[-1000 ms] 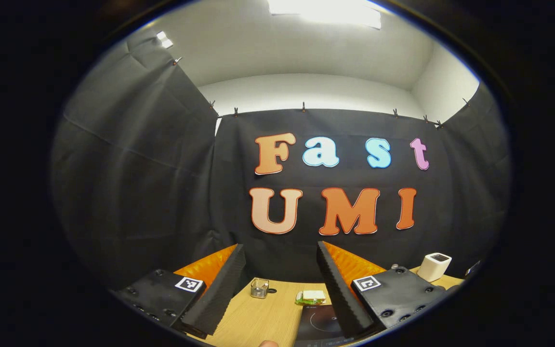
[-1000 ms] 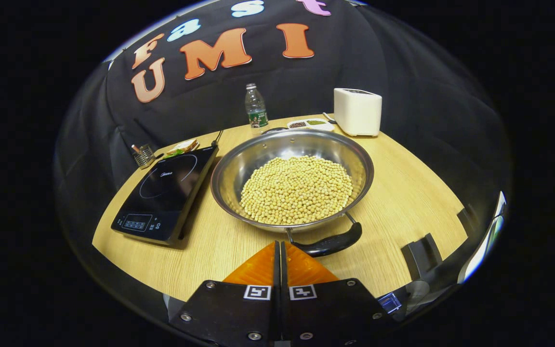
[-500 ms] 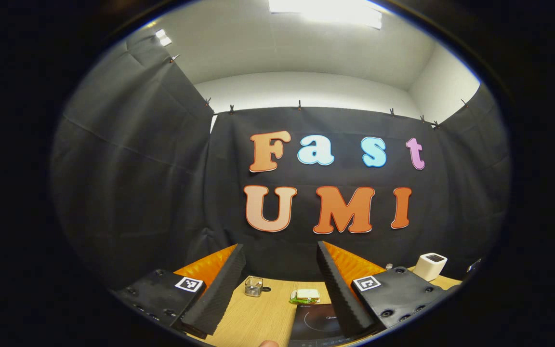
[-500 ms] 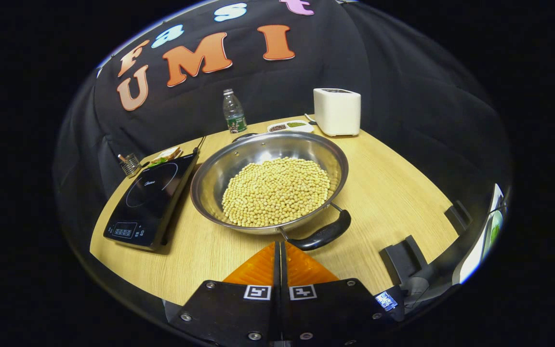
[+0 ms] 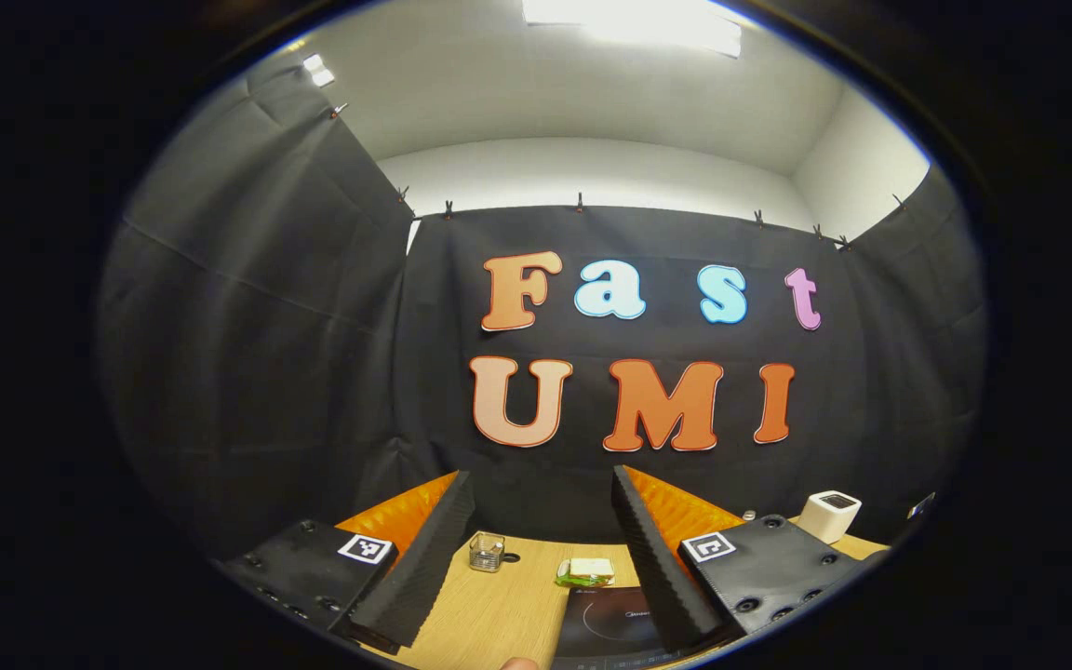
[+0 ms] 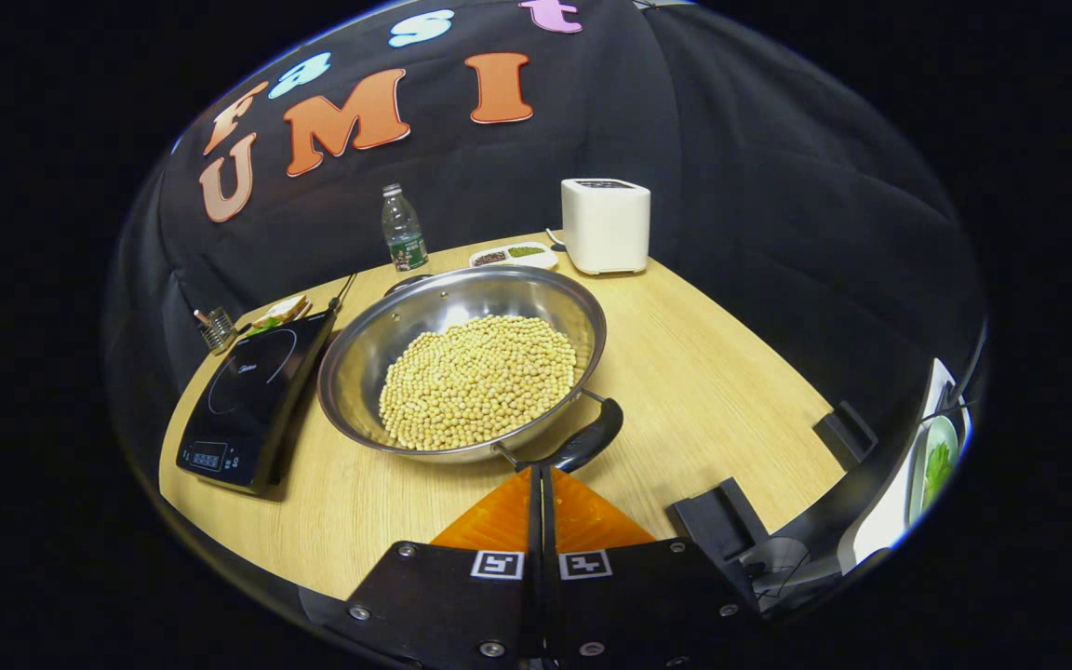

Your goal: First push the handle of the pot to place it horizontally, then grasp the pot with both hands and set it on the induction cooktop.

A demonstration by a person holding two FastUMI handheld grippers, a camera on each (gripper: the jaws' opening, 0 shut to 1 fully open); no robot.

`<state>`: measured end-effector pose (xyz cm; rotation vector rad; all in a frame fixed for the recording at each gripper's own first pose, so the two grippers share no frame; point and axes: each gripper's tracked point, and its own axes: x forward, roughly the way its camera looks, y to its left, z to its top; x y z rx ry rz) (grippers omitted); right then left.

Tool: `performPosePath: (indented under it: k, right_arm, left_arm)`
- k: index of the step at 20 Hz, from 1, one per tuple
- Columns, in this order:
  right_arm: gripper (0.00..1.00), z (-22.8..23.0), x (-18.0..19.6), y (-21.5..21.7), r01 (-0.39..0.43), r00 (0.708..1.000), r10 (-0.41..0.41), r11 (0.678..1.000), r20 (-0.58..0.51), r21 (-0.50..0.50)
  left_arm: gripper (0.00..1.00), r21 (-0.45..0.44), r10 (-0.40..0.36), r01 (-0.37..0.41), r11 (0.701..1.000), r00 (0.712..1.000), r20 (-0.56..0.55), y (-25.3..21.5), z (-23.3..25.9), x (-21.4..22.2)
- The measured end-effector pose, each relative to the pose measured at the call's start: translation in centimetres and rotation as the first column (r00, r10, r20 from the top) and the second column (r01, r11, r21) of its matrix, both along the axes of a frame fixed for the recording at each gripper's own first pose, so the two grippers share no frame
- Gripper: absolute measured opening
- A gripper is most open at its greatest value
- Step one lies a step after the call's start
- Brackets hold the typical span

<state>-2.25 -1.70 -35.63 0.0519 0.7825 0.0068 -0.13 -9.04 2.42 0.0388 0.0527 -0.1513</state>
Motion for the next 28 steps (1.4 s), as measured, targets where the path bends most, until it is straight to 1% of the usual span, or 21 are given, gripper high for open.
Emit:
performPosePath:
  k: [3, 8, 12, 17, 24, 28]
  right_arm:
    - [0.00, 0.0, 0.2, -0.2, 0.013, 1.000, -0.013, 1.000, -0.003, 0.015]
    - [0.00, 0.0, 1.0, -1.0, 0.027, 1.000, -0.027, 0.999, 0.008, -0.022]
    - [0.00, -0.1, 2.0, -1.8, 0.049, 0.999, -0.049, 0.999, 0.008, -0.022]
    - [0.00, -0.3, 3.0, -2.7, 0.057, 0.998, -0.057, 0.998, 0.002, -0.029]
    - [0.00, -0.6, 5.6, -4.4, 0.085, 0.996, -0.085, 0.996, 0.004, -0.038]
    - [0.00, -0.8, 7.6, -5.4, 0.102, 0.995, -0.102, 0.993, 0.004, -0.050]
  left_arm:
    - [0.97, 0.007, 0.004, -0.004, 1.000, 1.000, 0.000, 0.1, -0.1, 0.0]
    - [0.97, 0.010, 0.000, 0.000, 1.000, 1.000, -0.001, -0.1, 0.0, 0.1]
    - [0.98, 0.020, 0.003, -0.003, 1.000, 1.000, -0.001, 0.0, -0.1, 0.1]
    - [0.98, 0.025, 0.012, -0.012, 1.000, 1.000, 0.004, -0.1, 0.0, 0.5]
    - [0.98, 0.043, 0.017, -0.017, 0.999, 1.000, -0.015, -1.0, -1.2, 1.7]
    - [0.98, 0.045, 0.007, -0.006, 0.999, 1.000, -0.027, -2.2, -1.8, 2.9]
